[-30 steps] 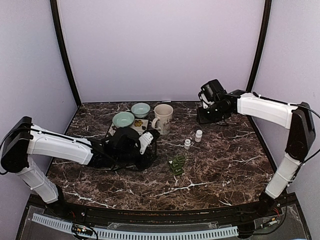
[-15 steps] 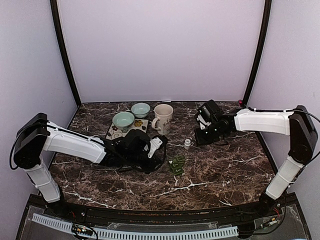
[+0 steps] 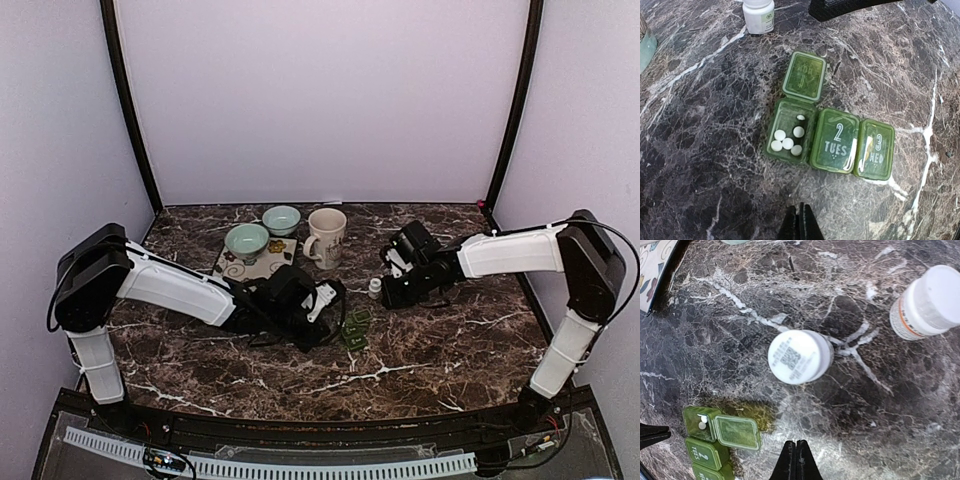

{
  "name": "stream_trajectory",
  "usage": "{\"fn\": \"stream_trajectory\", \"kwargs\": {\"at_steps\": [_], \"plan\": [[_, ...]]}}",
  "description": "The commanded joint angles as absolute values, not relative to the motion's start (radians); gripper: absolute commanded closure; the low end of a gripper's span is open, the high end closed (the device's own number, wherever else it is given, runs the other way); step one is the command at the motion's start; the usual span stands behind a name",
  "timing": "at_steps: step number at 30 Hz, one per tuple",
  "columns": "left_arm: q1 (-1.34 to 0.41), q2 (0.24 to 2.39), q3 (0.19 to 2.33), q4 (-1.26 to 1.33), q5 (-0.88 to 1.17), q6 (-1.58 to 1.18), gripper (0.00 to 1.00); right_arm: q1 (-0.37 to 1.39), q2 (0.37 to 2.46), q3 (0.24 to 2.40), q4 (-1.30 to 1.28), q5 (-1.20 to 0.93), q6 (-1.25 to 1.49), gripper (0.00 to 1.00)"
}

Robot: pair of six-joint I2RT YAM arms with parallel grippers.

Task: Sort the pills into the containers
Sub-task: Close the lid of the pill container on the pill container.

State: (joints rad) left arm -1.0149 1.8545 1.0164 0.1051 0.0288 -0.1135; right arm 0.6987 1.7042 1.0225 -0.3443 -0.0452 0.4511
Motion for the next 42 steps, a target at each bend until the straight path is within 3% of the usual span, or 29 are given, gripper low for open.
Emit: {"fn": "stream_trajectory", "kwargs": {"at_steps": [1,42], "plan": [[-1.02,1.873,1.05,0.073,0.038,-0.119,0.98,0.704,1.736,1.012,-0.271,-0.083,0.46,1.0],[-0.979,1.954,1.123,0.069,0.051,-0.112,0.98,0.699,1.821,0.988,-0.187,-0.233,0.468,1.0]]}}
